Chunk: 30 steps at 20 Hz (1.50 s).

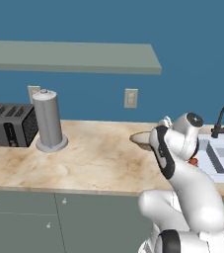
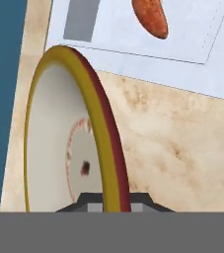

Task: Clear the mugs and bowl far away from the sink.

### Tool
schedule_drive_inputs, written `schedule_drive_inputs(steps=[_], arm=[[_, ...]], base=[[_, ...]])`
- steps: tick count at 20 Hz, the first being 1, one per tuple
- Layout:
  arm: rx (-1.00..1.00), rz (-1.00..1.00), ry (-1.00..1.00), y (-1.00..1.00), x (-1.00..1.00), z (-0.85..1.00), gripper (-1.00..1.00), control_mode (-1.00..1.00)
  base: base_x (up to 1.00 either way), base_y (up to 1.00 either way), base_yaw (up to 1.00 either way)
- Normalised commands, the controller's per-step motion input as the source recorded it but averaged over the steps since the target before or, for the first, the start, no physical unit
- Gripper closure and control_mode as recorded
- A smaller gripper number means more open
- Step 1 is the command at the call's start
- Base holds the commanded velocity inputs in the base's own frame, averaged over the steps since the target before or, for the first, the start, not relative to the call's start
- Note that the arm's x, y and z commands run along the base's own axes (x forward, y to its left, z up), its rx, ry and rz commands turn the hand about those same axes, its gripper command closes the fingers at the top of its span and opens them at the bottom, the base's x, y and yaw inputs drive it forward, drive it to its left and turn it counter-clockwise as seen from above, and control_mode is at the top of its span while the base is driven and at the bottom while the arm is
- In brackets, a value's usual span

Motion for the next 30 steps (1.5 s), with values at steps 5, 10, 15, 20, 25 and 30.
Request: schedule_drive_inputs(steps=[5,10,15,20,25,30], arm=[[0.19,-0.29,0.49,-0.63,-0.38,0.73,1.00,-1.00],[0.18,0.16,0.04,-0.13,-0.72,0.40,1.00,-1.00],[0.00,0.22,-0.27,0.00,-0.87,0.33,1.00,-1.00],[-0.03,0.16,-0.37,0.00,-0.77,0.44,1.00,-1.00],[-0.03,-0.01,-0.13,0.12,-0.36,0.41,1.00,-1.00],[-0.04,-0.20,-0.20,0.32,-0.34,0.26,1.00,-1.00]], base=[[0.00,0.00,0.00],[0.00,0.00,0.00],[0.00,0.00,0.00],[0.00,0.00,0.00],[0.00,0.00,0.00],[0.00,0.00,0.00]])
